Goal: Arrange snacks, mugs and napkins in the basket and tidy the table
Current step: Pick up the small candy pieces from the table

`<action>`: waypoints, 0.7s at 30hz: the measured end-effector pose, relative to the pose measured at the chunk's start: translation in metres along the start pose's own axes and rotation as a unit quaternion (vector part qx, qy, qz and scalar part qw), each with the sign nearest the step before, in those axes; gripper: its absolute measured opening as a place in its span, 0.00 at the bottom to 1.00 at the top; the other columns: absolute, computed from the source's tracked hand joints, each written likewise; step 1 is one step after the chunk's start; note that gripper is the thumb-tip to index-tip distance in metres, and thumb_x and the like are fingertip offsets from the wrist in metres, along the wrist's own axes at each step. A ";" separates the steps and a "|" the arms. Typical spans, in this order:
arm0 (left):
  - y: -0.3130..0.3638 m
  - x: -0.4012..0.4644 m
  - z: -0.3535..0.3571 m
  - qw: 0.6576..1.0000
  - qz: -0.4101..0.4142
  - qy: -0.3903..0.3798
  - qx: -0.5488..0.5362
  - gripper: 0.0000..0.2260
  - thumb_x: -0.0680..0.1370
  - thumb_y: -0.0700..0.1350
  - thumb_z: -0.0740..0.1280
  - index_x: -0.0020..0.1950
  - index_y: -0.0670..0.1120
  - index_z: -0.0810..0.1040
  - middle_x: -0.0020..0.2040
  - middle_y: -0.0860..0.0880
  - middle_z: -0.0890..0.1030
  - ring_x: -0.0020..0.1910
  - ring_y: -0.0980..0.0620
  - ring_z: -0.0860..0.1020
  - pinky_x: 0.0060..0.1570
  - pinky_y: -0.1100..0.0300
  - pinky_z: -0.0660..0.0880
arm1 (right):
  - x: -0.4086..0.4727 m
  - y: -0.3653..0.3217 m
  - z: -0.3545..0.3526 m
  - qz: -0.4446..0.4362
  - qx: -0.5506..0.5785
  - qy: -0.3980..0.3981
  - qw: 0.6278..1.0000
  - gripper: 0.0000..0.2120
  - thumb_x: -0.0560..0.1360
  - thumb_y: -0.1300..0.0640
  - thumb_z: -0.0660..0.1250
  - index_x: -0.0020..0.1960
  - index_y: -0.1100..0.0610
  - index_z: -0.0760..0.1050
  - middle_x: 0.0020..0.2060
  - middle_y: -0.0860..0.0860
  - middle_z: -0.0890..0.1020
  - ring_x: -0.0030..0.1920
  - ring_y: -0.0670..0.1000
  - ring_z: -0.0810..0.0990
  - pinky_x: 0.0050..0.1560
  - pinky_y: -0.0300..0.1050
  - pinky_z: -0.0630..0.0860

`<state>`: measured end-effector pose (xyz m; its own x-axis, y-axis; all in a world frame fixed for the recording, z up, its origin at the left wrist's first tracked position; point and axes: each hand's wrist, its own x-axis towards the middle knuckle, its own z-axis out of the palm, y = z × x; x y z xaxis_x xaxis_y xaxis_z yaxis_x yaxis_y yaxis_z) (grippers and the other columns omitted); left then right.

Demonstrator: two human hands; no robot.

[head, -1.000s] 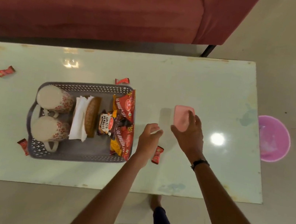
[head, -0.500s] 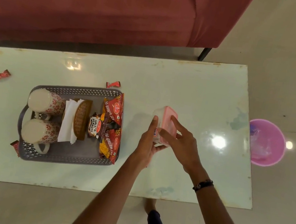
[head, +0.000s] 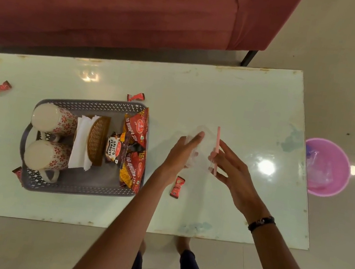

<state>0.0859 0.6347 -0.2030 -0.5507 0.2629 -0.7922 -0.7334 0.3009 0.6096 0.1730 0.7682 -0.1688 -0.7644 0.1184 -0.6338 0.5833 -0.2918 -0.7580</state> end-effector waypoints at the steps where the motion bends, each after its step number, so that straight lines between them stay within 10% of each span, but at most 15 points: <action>1: 0.000 0.002 0.002 1.000 -0.008 0.004 0.000 0.28 0.75 0.61 0.62 0.70 0.49 0.64 0.66 0.49 0.73 0.60 0.49 0.76 0.49 0.54 0.74 | 0.002 0.000 -0.002 0.000 0.000 -0.001 1.000 0.29 0.68 0.43 0.69 0.68 0.42 0.68 0.63 0.45 0.77 0.63 0.47 0.76 0.63 0.51 0.73; 9: 0.001 0.025 0.021 0.984 -0.068 0.064 -0.152 0.12 0.78 0.45 0.58 0.62 0.46 0.70 0.57 0.49 0.74 0.55 0.50 0.74 0.50 0.56 0.71 | 0.020 0.022 -0.041 0.064 0.283 0.091 0.953 0.20 0.78 0.57 0.59 0.69 0.57 0.66 0.61 0.57 0.76 0.64 0.56 0.75 0.65 0.54 0.72; 21: 0.006 0.051 0.032 0.991 -0.044 0.107 0.069 0.21 0.76 0.44 0.58 0.70 0.45 0.67 0.64 0.43 0.73 0.50 0.46 0.74 0.51 0.49 0.78 | 0.042 0.035 -0.071 0.049 0.307 0.173 0.935 0.12 0.80 0.52 0.58 0.60 0.54 0.72 0.57 0.53 0.77 0.58 0.53 0.77 0.54 0.47 0.76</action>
<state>0.0665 0.6787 -0.2387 -0.5703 0.0347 -0.8207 -0.7287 0.4398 0.5249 0.1810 0.8299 -0.2331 -0.5197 0.3316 -0.7874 0.2963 -0.7945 -0.5301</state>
